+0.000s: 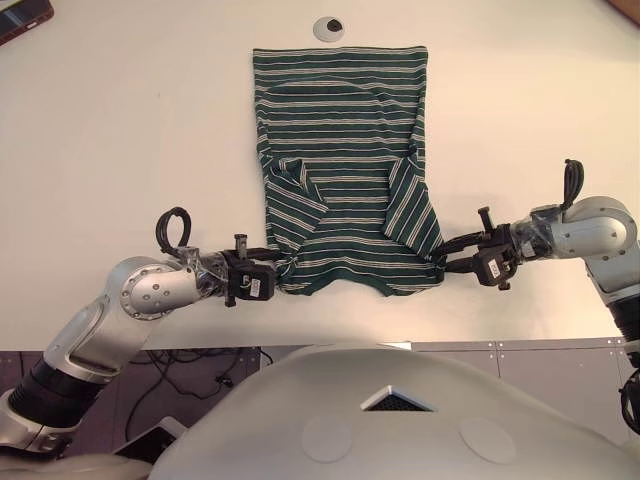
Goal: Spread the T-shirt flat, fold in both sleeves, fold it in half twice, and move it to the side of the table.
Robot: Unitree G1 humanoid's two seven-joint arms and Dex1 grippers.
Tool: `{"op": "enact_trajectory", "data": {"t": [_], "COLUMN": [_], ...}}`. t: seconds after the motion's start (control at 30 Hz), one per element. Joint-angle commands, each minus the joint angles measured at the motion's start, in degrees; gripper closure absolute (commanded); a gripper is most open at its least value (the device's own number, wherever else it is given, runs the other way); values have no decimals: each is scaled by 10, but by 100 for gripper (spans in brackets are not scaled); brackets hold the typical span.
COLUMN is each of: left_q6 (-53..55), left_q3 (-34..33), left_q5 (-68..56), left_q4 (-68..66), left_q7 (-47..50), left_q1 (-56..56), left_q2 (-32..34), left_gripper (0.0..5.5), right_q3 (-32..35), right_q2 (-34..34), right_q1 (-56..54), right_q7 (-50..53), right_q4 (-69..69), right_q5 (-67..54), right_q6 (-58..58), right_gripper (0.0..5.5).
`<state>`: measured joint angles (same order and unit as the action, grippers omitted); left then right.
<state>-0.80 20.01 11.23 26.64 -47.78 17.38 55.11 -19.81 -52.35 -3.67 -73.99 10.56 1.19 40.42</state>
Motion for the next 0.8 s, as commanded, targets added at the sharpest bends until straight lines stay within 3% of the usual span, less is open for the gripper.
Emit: {"op": "enact_trajectory", "data": {"t": [0.03, 0.1, 0.27, 0.4, 0.47, 0.6, 0.8], "left_q6": [55, 115, 273, 385, 416, 412, 281], "left_q3": [18, 1, -64, -187, -218, -171, -157], "left_q5": [9, -49, -234, -428, -478, -458, -349], "left_q4": [-42, -14, 68, 57, 4, -182, -601], "left_q7": [-41, -68, -124, -123, -101, -84, -10], "left_q1": [10, 23, 41, -31, -124, -325, -562], "left_q2": [7, 14, 32, -16, -54, -152, -299], "left_gripper": [483, 514, 549, 549, 549, 549, 549], "right_q3": [-23, -30, -16, 28, 57, 111, 140], "right_q2": [-16, -51, -116, -40, 16, 128, 237], "right_q1": [1, 17, 31, -71, -139, -241, -339], "right_q7": [-32, -84, -176, -124, -82, 12, 138], "right_q4": [2, -67, -201, -153, -71, 99, 341], "right_q5": [8, -51, -202, -284, -305, -315, -249], "right_q6": [-78, -193, -419, -590, -643, -699, -661], "right_gripper": [513, 546, 550, 550, 550, 550, 550]}}
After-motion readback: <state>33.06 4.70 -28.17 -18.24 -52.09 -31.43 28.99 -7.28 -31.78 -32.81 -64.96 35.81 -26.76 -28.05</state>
